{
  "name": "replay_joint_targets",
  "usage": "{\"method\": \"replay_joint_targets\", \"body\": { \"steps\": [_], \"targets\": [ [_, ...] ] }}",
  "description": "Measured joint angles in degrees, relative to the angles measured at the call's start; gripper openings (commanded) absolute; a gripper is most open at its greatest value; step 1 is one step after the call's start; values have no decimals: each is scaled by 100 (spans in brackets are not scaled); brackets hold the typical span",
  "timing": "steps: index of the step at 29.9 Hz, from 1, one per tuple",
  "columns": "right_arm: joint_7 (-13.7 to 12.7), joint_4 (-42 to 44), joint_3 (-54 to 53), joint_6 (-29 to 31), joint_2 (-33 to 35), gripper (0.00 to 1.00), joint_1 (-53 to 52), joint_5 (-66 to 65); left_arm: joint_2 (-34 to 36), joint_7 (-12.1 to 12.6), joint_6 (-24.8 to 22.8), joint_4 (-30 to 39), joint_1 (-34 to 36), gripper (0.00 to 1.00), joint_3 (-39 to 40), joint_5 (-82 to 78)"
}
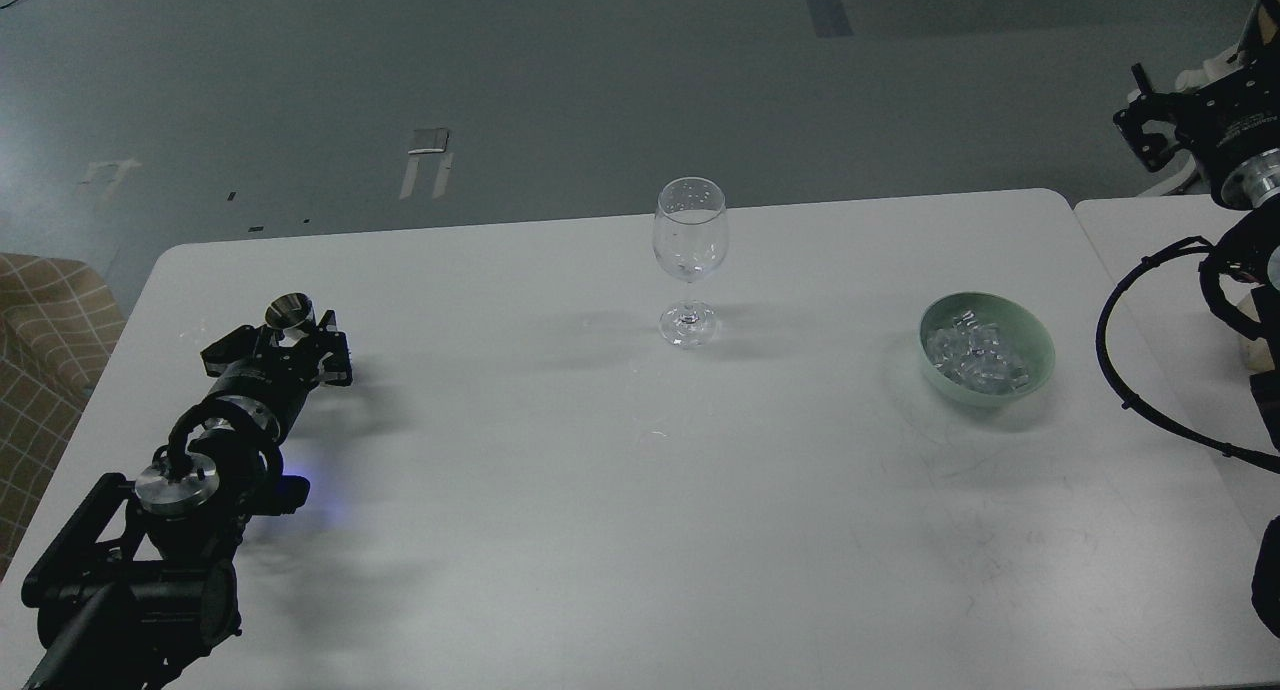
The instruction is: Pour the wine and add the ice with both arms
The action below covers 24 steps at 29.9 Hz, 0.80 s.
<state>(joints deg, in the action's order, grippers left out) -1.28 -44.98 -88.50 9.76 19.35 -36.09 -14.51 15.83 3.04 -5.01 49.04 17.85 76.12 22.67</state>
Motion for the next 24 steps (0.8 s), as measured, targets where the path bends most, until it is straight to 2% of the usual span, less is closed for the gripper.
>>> {"method": "replay_joint_targets", "body": {
  "steps": [4,11,24],
  "targets": [
    [0,0,0,0,6,100,0,0,-1,-4,-4,0,-6,50,-14,-3],
    [2,-3,0,0,7,100,1,0,0,3,-9,-11,-23,50,-21,-7],
    [5,-3,0,0,-4,100,40,3,-1,1,-172,-10,-36,41,-18,-8]
  ]
}}
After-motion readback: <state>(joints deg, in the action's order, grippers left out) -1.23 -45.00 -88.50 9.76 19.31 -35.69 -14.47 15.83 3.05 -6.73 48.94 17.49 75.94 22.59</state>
